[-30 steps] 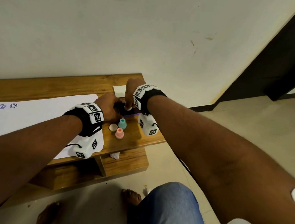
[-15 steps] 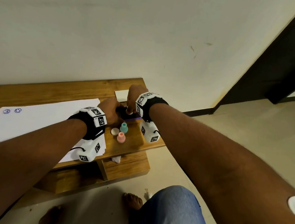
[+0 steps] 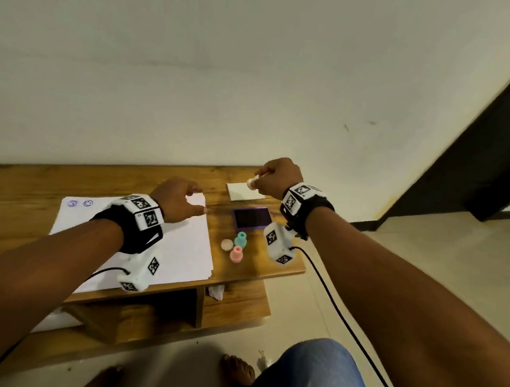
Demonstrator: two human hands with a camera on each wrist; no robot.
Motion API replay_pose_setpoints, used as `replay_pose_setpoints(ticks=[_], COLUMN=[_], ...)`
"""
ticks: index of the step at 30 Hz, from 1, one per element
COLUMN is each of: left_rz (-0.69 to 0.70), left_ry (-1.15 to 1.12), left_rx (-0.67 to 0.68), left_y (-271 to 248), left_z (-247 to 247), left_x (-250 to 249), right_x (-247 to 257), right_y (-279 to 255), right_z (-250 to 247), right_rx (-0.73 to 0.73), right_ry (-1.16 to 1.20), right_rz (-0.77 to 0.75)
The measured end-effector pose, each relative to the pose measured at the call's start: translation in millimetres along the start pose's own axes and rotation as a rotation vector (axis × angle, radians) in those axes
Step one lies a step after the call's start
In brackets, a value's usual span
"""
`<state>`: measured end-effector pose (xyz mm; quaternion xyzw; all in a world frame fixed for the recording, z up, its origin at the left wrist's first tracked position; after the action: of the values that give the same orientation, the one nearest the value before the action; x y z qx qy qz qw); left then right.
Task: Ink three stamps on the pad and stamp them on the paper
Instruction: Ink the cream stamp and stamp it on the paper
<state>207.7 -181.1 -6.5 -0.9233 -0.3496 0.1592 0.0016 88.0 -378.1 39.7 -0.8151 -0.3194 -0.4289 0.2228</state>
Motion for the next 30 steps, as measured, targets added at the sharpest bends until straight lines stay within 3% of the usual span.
replay_pose_setpoints(ticks=[3,9,14,22,30], left_rz=[-0.109,-0.386,-0.534,-0.483,-0.484], left_ry=[-0.009,0.017,-0.005,-0.109,0.066], left_rx=[0.001,-0.035,-0.056,-0.036,0.090], left_y=[-29.6,-97.3,-128.3,-127.4,-130.7], left_z=[-14.8,-28.3,-22.2,11.9,27.5], left_x=[62.6,202.8,257.9,249.5,228.5], right_x=[29.1,89.5,118.7,119.7,132.7], right_y=[-7.8,-24.7,-36.8,-28.6,-22.8], right_z=[23.6,132.9,229.2,307.5,316.4], right_rx=[0.017,0.184,0.308,0.380,0.378], right_ry=[0.031,-0.012,-0.046,-0.149,-0.234], right_rz=[-0.046,-0.169,-0.265,-0.266,-0.321])
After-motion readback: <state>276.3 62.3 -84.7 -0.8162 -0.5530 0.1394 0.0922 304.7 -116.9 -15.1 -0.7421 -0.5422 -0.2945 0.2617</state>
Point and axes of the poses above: each hand's wrist, its own y-axis towards the middle knuckle, its own z-axis out of the palm, x = y × z, the point moved 10 cm from there along y, towards the middle knuckle, and after that the axes turned 13 degrees about y, right-handed, at the moved point
